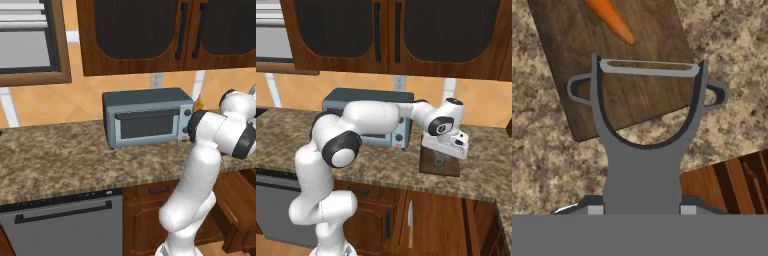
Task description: Place the appropriate cutting tool for cutting the carrot skin on the cutting board.
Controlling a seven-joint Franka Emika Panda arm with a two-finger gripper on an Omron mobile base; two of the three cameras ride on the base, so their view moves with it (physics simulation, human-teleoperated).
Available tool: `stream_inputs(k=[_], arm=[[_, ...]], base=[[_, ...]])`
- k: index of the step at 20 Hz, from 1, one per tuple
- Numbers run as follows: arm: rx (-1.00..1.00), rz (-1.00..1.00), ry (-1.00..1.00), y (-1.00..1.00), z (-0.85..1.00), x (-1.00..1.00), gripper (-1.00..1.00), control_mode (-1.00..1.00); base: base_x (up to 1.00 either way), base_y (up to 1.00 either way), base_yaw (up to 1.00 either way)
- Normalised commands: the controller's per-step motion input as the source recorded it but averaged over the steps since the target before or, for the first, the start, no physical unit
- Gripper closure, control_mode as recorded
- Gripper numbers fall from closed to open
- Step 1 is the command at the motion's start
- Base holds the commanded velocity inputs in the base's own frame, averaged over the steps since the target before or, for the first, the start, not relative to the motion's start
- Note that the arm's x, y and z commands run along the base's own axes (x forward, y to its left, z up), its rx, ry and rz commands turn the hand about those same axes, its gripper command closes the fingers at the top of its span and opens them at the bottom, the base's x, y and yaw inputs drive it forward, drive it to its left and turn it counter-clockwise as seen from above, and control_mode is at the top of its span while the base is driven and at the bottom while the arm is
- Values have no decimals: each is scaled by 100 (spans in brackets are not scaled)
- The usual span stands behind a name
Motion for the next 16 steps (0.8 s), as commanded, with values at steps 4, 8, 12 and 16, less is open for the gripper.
stream_inputs(k=[4, 8, 12, 16], arm=[[0, -1, -1, 1, -36, 43, 100, -100], [0, 0, 0, 8, -41, 42, 100, -100], [0, 0, 0, 12, -45, 45, 100, -100], [0, 0, 0, 20, -50, 32, 100, -100]], base=[[0, 0, 0], [0, 0, 0], [0, 0, 0], [0, 0, 0]])
